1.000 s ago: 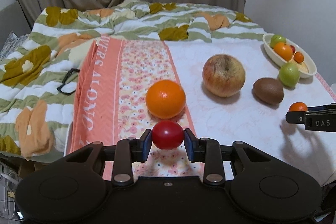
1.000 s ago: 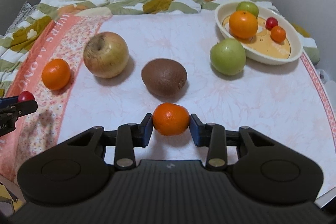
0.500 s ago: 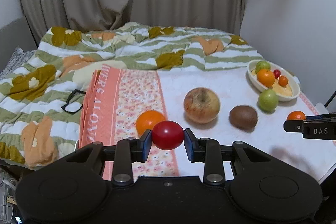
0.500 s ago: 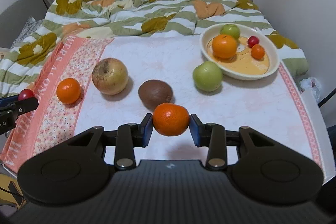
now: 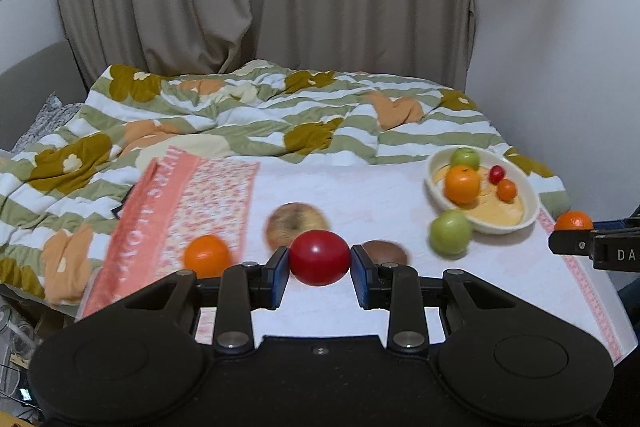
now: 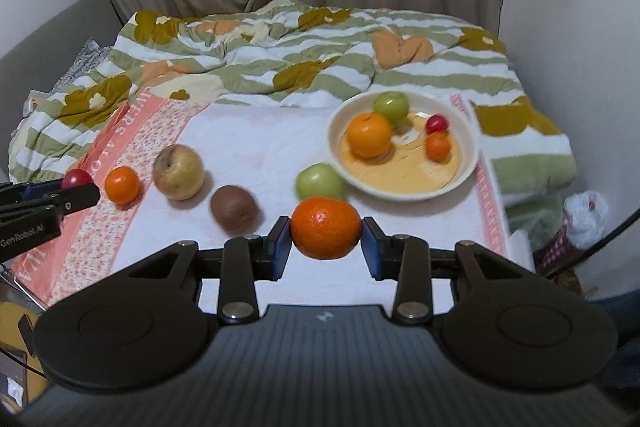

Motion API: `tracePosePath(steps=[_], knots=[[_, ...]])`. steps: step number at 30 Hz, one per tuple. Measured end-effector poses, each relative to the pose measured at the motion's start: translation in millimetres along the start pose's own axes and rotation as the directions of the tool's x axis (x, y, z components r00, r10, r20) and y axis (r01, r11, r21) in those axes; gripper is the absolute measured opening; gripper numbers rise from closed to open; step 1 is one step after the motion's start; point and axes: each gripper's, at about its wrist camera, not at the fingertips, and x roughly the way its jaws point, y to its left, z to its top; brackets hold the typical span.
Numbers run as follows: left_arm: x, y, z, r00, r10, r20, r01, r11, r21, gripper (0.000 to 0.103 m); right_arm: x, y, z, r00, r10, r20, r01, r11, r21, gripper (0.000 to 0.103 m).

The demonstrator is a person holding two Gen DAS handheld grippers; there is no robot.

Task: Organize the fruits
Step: 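Carry the tomato with the left tool toward the cream bowl while the right tool carries the mandarin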

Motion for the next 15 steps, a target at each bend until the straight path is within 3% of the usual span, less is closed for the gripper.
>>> tracePosePath(steps=[8, 15], knots=[[17.5, -72.5, 15.7, 1.0, -0.026, 0.004, 0.026, 0.999, -0.019, 0.036, 6.3, -70.6, 23.3, 1.0, 0.014, 0.011, -0.014, 0.999, -0.052, 0.053], [45.3, -126.8, 37.3, 0.998, -0.069, -0.002, 0.069, 0.997, 0.022, 0.036, 27.9, -114.4, 45.6, 1.0, 0.003, 0.002, -0.003, 0.999, -0.053, 0.053]])
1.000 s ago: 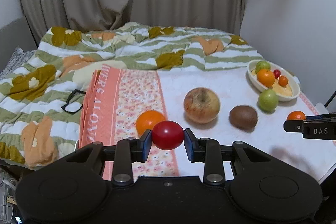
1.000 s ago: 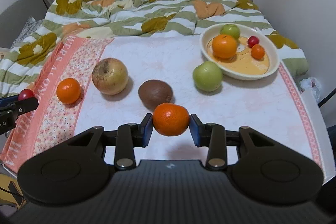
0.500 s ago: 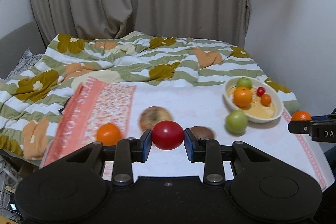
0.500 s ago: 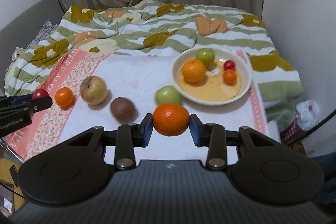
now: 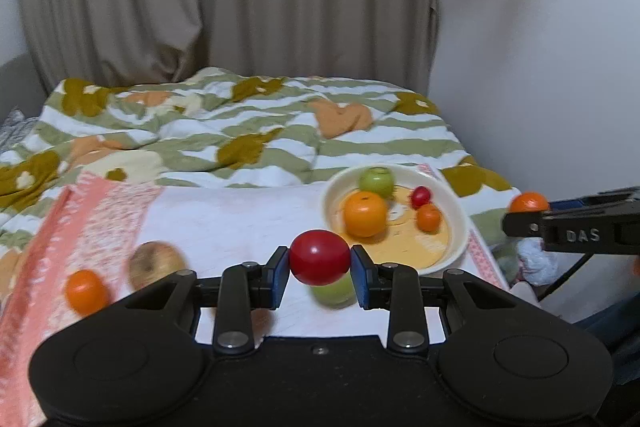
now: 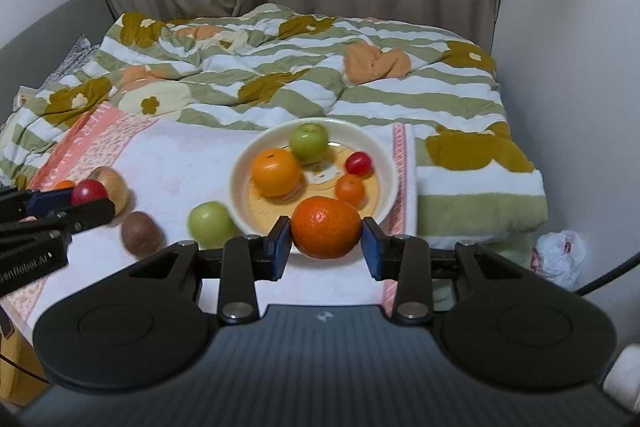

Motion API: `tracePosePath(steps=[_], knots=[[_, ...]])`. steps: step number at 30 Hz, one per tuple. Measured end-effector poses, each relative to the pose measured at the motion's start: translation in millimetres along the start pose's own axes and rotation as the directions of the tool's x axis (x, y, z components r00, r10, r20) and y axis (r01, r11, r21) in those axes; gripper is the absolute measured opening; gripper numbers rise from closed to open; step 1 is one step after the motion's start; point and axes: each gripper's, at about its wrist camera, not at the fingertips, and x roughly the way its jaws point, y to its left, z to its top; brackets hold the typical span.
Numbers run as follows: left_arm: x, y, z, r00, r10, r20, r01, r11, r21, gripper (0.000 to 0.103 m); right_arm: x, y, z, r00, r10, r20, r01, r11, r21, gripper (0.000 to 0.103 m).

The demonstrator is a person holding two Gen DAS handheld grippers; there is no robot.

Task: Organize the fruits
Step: 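Carry the tomato with the left tool toward the cream bowl while the right tool carries the mandarin, then open the left tool over the bowl to drop the tomato while the right tool releases the mandarin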

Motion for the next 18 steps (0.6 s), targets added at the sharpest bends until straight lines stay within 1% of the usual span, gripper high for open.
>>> tracePosePath(steps=[9, 15, 18], knots=[[61.8, -44.6, 24.7, 0.995, -0.086, -0.059, 0.09, 0.993, 0.08, 0.036, 31.8, -32.0, 22.5, 0.999, -0.034, -0.013, 0.034, 0.999, 0.013, 0.053], [112.6, -63.3, 29.7, 0.984, -0.117, -0.133, 0.137, 0.98, 0.146, 0.036, 56.6, -45.1, 30.4, 0.998, -0.049, -0.044, 0.051, 0.997, 0.051, 0.053], [136.4, -69.9, 27.4, 0.975, -0.125, -0.184, 0.157, 0.973, 0.17, 0.036, 69.2, -49.0, 32.2, 0.997, -0.05, -0.063, 0.054, 0.997, 0.063, 0.053]])
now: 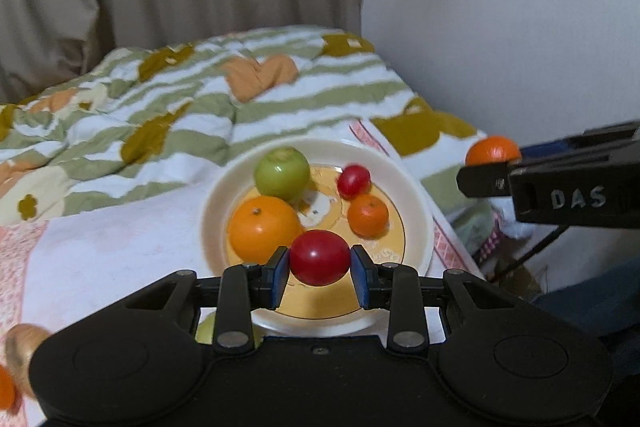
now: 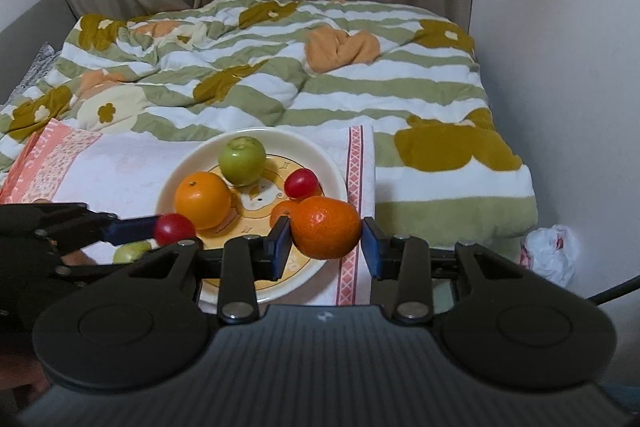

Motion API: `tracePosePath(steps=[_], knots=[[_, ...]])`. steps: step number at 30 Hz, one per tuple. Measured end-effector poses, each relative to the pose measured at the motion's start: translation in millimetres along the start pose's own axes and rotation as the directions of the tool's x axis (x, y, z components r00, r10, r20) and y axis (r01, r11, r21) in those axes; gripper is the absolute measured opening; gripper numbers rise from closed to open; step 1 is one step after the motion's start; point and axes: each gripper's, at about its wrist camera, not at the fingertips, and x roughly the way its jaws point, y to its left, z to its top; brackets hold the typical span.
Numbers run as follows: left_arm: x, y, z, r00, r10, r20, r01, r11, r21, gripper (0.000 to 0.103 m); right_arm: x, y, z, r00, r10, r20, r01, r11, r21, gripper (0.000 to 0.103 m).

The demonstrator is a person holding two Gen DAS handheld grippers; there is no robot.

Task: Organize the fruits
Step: 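Open the left tool over the bowl to drop the tomato while the right tool releases the mandarin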

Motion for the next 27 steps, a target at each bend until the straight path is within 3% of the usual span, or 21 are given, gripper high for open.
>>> tracePosePath(steps=[6, 12, 15, 16, 17, 20, 27], knots=[[34.1, -1.8, -1.1, 0.996, -0.031, -0.085, 0.034, 0.999, 0.038, 0.036, 16.7, -3.9, 2.6, 1.0, -0.009, -0.024, 0.009, 1.0, 0.023, 0.053], [47.2, 0.8, -2.1, 0.991, -0.057, -0.119, 0.061, 0.998, 0.033, 0.038, 25.3, -6.3, 3.7, 0.999, -0.017, -0.04, 0.019, 0.999, 0.039, 0.053], [47.3, 6.1, 0.2, 0.99, -0.076, -0.122, 0.076, 0.997, -0.005, 0.073, 25.4, -6.6, 5.0, 0.999, -0.022, -0.041, 0.024, 0.999, 0.04, 0.053], [44.8, 8.3, 0.0, 0.991, -0.075, -0.113, 0.074, 0.997, -0.016, 0.091, 24.8, -7.1, 5.3, 0.999, -0.022, -0.04, 0.023, 0.999, 0.042, 0.053], [40.1, 9.9, -1.0, 0.992, -0.073, -0.1, 0.071, 0.997, -0.024, 0.098, 24.4, -7.4, 5.8, 0.999, -0.02, -0.038, 0.022, 0.999, 0.044, 0.053], [29.8, 12.1, -3.9, 0.992, -0.085, -0.098, 0.083, 0.996, -0.024, 0.098, 23.2, -7.7, 6.7, 0.999, -0.015, -0.035, 0.016, 0.999, 0.043, 0.053], [7.6, 17.2, -11.5, 0.995, -0.01, -0.095, 0.01, 1.0, 0.004, 0.098, 25.8, 1.2, 6.2, 0.999, 0.025, -0.026, -0.025, 1.0, 0.014, 0.053]])
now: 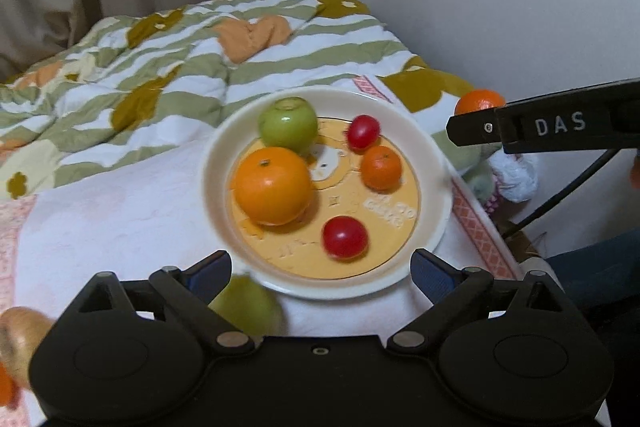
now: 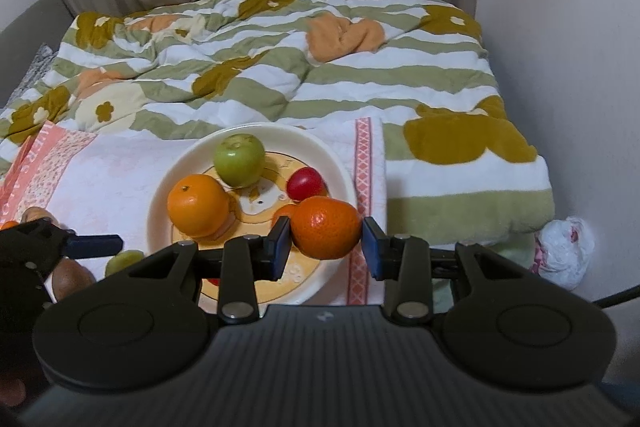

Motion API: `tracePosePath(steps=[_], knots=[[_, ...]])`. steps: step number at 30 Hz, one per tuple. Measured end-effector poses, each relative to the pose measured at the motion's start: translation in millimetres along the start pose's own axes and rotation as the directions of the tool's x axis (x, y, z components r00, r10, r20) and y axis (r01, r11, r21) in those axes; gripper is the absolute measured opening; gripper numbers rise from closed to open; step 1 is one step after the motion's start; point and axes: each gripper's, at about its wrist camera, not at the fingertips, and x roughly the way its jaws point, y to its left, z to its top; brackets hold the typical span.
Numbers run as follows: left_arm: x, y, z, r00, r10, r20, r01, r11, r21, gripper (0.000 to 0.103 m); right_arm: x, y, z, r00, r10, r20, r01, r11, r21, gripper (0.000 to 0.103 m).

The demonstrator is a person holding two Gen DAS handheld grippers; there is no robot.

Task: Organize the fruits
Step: 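Open the left tool over the bowl to drop the tomato while the right tool releases the mandarin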

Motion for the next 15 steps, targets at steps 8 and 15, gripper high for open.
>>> tracePosePath(steps=[8, 15], knots=[[-20.0, 13.3, -8.9, 0.997, 0.075, 0.018, -0.074, 0.997, -0.023, 0.099, 14.8, 13.8, -7.3, 1.0, 0.029, -0.011, -0.03, 0.997, -0.075, 0.053], [-38.1, 21.4, -24.5, 0.995, 0.09, 0.04, -0.088, 0.995, -0.044, 0.099, 34.7, 22.8, -16.2, 0.998, 0.035, -0.048, -0.04, 0.992, -0.117, 0.053]])
